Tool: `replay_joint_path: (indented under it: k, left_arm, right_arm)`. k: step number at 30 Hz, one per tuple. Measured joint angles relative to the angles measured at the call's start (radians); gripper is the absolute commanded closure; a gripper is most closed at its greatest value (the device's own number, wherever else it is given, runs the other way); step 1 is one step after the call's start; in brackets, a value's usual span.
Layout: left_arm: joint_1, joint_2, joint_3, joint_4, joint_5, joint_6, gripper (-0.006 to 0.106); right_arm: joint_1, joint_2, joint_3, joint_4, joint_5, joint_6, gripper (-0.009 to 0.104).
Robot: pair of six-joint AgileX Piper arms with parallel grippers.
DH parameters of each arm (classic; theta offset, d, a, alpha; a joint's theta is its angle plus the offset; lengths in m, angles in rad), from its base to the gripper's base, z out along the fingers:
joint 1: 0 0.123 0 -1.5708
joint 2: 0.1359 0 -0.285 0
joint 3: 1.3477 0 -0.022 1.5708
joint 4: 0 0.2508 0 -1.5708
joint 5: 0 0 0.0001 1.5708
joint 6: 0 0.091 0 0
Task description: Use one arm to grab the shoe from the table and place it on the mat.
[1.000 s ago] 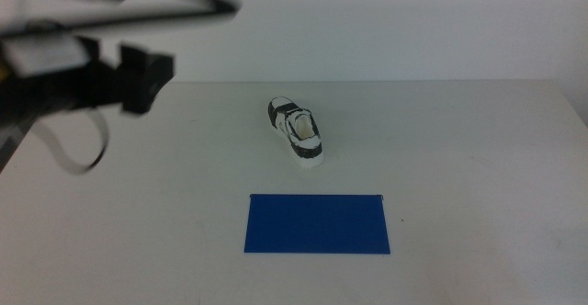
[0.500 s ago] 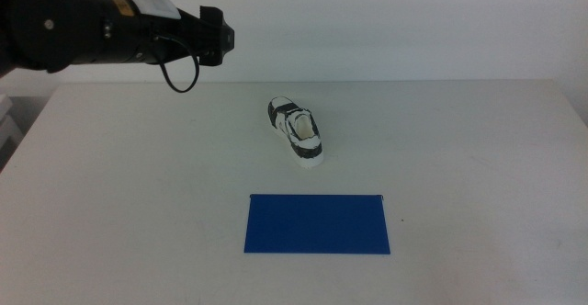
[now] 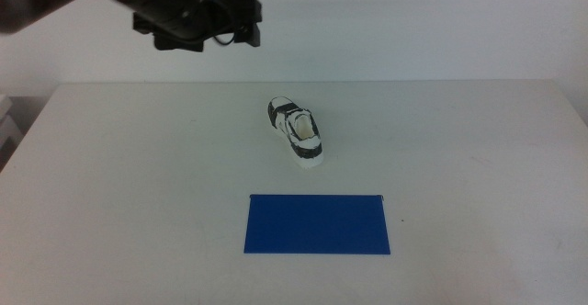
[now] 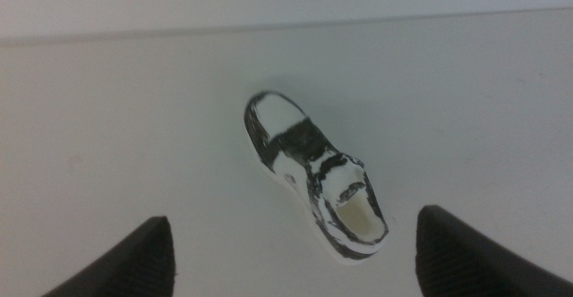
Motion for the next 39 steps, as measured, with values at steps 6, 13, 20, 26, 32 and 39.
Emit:
replay_joint_path:
  k: [6,13,20,26,32,39]
  left_arm:
    - [-0.016,0.214,-0.306,0.003,0.231,-0.11,0.011]
    - [-0.045,0.45,-0.59,0.02,0.421,-0.216,0.011]
    - [-0.046,0.565,-0.714,0.011,0.451,-0.255,0.011]
    - [-0.047,0.582,-0.72,-0.002,0.407,-0.298,0.011]
    - [-0.069,0.614,-0.725,0.004,0.383,-0.396,0.011]
    - [-0.095,0.659,-0.725,0.003,0.376,-0.405,0.011]
  right_arm:
    - [0.0,0.0,0.0,0.0,0.0,0.0,0.029]
    - [0.0,0.0,0.0,0.0,0.0,0.0,0.029]
    - [0.0,0.0,0.0,0.0,0.0,0.0,0.029]
    - [0.0,0.0,0.0,0.0,0.0,0.0,0.029]
    - [0.0,0.0,0.0,0.0,0.0,0.0,0.029]
    - [0.0,0.0,0.0,0.0,0.0,0.0,0.029]
